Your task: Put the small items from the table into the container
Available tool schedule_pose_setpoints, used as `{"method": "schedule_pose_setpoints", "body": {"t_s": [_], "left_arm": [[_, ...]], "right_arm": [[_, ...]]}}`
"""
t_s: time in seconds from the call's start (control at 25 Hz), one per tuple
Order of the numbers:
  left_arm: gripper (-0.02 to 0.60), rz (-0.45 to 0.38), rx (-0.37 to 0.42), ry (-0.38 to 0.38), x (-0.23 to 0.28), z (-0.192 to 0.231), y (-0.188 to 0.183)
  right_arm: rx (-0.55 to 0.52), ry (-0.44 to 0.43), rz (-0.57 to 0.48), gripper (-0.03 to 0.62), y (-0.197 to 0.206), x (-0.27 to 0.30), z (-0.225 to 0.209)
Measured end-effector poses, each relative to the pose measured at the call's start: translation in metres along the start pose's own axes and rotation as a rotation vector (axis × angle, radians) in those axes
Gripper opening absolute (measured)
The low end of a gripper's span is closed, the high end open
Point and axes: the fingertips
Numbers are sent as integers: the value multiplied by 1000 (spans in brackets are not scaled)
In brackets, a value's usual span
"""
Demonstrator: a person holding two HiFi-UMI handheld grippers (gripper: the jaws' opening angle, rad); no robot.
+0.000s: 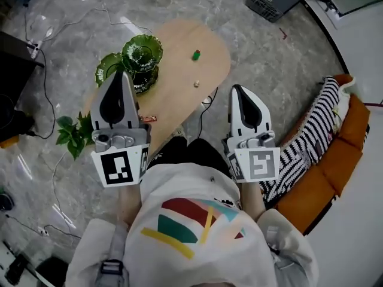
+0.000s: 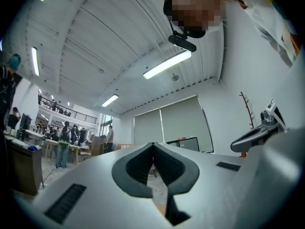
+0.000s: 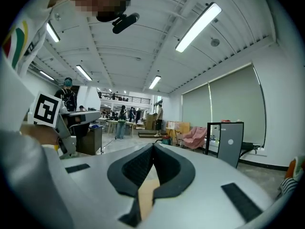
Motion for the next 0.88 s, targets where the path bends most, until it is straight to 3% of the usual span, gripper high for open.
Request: {"method": "schedule_pose_setpoints", "body": {"t_s": [0.2, 0.44, 0.8, 0.88], "left_arm": [[8, 22, 24, -52, 28, 7, 0], [8, 78, -5, -190, 34, 29, 19], [8, 224, -27, -357, 16, 20, 69], [8, 236, -29, -366, 13, 13, 80]], "right_arm": [[-8, -35, 34, 12, -8, 43, -18], [-62, -125, 114, 12, -1, 89, -25], [-5, -384, 248, 15, 58, 145, -27], [22, -429, 278, 54, 76, 154, -26]]}}
Point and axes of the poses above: the fingertips, and each gripper's own axes: x forward along the fingers, z to its left, y out of its underside, and after that the axes turned 15 degrees about x, right-handed
